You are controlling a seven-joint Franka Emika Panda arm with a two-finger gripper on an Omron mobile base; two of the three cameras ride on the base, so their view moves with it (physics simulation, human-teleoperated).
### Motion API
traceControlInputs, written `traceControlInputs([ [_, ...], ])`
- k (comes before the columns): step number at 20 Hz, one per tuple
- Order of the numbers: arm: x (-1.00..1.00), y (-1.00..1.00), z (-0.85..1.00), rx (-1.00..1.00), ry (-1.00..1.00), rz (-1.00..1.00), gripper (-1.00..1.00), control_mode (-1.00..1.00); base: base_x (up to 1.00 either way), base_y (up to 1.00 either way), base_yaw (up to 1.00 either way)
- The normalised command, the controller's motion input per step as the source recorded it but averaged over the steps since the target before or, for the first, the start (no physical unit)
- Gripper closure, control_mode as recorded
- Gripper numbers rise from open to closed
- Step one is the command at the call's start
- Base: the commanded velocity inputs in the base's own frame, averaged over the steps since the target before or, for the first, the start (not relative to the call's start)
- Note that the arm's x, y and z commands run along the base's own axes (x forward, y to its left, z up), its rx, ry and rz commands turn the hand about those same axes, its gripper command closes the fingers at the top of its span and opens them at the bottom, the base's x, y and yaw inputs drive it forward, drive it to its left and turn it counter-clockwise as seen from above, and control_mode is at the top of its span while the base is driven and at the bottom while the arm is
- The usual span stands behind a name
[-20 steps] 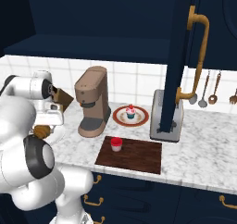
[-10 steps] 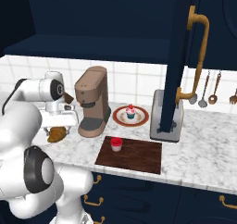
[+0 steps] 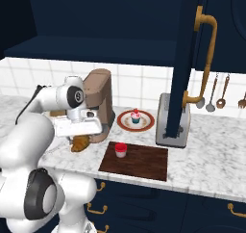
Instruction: From the different types of pastries on the counter, select a croissant and place it on the cutting board. Then retrieve a jar of jam from the cabinet and place it alongside the croissant on the cutting board.
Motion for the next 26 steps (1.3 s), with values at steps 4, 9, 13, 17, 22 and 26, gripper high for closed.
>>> traceControlInputs([
  [4,0.00,-0.93,0.00,-0.02,-0.01,-0.04,1.00,-1.00,0.00,0.00,0.00],
  [9,0.00,-0.92,0.00,-0.01,-0.02,-0.06,1.00,-1.00,0.00,0.00,0.00],
  [13,0.00,-0.87,0.00,0.00,0.00,-0.07,1.00,-1.00,0.00,0.00,0.00],
  [17,0.03,-0.76,0.00,0.00,0.00,-0.07,1.00,-1.00,0.00,0.00,0.00],
  [22,0.26,-0.36,0.00,0.00,-0.03,-0.09,1.00,-1.00,0.00,0.00,0.00],
  [26,0.19,-0.23,0.00,0.00,-0.02,-0.10,1.00,-1.00,0.00,0.00,0.00],
])
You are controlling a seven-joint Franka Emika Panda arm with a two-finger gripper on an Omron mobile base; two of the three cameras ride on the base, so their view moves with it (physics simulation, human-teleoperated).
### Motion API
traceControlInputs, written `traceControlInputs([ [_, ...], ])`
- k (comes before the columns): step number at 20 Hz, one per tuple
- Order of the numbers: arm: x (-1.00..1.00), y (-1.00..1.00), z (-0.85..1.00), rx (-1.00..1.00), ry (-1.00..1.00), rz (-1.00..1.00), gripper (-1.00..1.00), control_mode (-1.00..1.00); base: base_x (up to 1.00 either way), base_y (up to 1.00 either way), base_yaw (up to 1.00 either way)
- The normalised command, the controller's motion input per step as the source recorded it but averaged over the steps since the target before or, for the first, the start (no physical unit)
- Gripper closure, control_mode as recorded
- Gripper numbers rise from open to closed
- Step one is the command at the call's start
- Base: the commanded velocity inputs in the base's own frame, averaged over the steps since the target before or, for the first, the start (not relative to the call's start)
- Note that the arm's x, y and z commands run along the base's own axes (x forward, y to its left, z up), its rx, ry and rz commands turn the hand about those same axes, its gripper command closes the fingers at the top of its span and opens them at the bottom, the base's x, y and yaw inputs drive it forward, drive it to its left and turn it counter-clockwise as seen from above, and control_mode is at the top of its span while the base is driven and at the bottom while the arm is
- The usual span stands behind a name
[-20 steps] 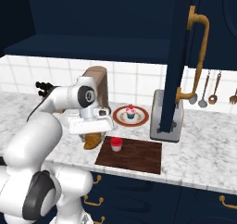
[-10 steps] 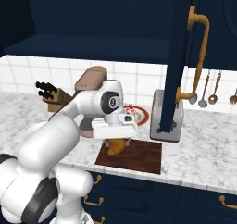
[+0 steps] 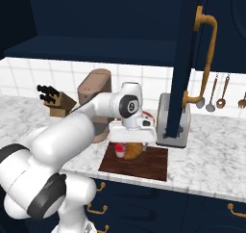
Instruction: From the different types of pastries on the counter, select a croissant and place it on the cutting board. Then retrieve a jar of jam from the cabinet and place it alongside the croissant on the cutting board.
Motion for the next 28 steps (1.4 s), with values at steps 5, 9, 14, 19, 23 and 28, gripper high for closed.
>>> traceControlInputs([
  [5,0.37,-0.10,0.00,0.00,-0.01,-0.08,1.00,-1.00,0.00,0.00,0.00],
  [9,0.41,0.00,0.00,0.00,-0.10,-0.01,1.00,-1.00,0.00,0.00,0.00],
  [14,0.21,-0.09,0.00,0.00,-0.10,0.00,1.00,-1.00,0.00,0.00,0.00],
  [19,0.25,-0.01,-0.06,-0.05,-0.25,0.03,1.00,-1.00,0.00,0.00,0.00],
  [23,0.11,-0.01,-0.06,0.00,-0.19,0.07,1.00,-1.00,0.00,0.00,0.00],
  [28,0.00,-0.19,-0.34,0.00,-0.13,0.13,1.00,-1.00,0.00,0.00,0.00],
])
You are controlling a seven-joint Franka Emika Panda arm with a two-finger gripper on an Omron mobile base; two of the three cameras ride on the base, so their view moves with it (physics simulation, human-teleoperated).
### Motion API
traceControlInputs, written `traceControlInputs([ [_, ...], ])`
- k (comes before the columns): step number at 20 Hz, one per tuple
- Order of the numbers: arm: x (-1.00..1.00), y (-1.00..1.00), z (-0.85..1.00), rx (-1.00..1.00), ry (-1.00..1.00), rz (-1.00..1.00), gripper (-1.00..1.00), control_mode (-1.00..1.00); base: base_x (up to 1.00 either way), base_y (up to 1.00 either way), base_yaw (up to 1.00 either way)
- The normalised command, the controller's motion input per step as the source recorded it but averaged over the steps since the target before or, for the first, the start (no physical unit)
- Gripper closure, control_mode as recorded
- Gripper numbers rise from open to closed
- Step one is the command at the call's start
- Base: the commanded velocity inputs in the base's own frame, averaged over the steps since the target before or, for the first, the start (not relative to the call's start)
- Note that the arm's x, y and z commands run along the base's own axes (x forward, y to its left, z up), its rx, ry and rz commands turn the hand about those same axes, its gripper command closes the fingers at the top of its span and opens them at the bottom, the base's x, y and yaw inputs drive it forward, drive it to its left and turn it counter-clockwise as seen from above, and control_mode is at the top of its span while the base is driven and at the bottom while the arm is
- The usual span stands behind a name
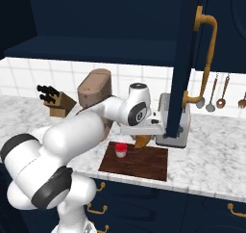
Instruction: From the different types of pastries on the counter, select a croissant and place it on the cutting board. Then retrieve a jar of jam from the cabinet and place it alongside the croissant on the cutting board.
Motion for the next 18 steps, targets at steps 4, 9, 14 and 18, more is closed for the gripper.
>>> traceControlInputs([
  [4,0.00,-0.13,-0.26,0.00,-0.12,0.13,1.00,-1.00,0.00,0.00,0.00],
  [9,0.07,0.00,-0.18,0.02,-0.01,0.12,1.00,-1.00,0.00,0.00,0.00],
  [14,0.20,0.00,-0.29,0.01,0.00,0.16,1.00,-1.00,0.00,0.00,0.00],
  [18,0.04,0.00,-0.30,-0.01,0.00,0.18,1.00,-1.00,0.00,0.00,0.00],
])
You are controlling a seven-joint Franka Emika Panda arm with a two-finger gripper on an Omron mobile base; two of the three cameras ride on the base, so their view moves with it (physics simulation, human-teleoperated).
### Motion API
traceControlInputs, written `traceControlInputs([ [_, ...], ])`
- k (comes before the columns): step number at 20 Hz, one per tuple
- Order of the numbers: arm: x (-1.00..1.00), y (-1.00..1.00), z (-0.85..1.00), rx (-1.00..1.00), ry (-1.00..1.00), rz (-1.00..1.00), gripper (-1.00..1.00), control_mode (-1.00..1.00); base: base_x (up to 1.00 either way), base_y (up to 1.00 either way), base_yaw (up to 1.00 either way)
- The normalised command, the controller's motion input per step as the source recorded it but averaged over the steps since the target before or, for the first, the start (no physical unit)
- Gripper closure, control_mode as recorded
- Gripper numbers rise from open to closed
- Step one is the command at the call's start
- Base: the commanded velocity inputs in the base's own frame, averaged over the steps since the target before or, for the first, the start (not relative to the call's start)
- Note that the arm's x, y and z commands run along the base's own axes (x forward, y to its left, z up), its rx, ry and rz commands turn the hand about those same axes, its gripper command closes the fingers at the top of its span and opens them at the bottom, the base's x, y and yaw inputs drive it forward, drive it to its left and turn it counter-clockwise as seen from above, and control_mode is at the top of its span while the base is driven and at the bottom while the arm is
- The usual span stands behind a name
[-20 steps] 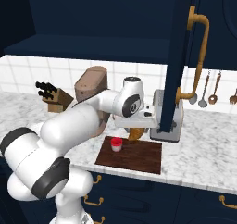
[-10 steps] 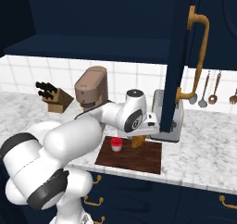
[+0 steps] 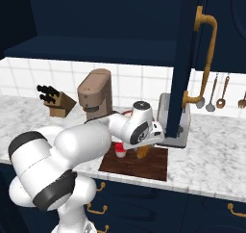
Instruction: From the different types of pastries on the counter, select a croissant and place it on the cutting board. Then retrieve a jar of jam from the cabinet and place it alongside the croissant on the cutting board.
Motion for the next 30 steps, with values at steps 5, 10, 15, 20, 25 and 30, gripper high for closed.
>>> traceControlInputs([
  [5,0.01,0.00,-0.34,-0.01,0.01,0.12,1.00,-1.00,0.00,0.00,0.00],
  [10,0.07,0.00,-0.29,0.00,0.10,0.07,1.00,-1.00,0.00,0.00,0.00],
  [15,0.01,0.00,-0.33,0.00,0.08,0.09,1.00,-1.00,0.00,0.00,0.00],
  [20,0.00,-0.01,-0.24,0.00,0.06,0.10,1.00,-1.00,0.00,0.00,0.00],
  [25,0.00,0.00,-0.14,0.00,0.03,0.07,-1.00,-1.00,0.00,0.00,0.00],
  [30,0.00,0.00,0.21,0.00,0.14,-0.10,-1.00,-1.00,0.00,0.00,0.00],
])
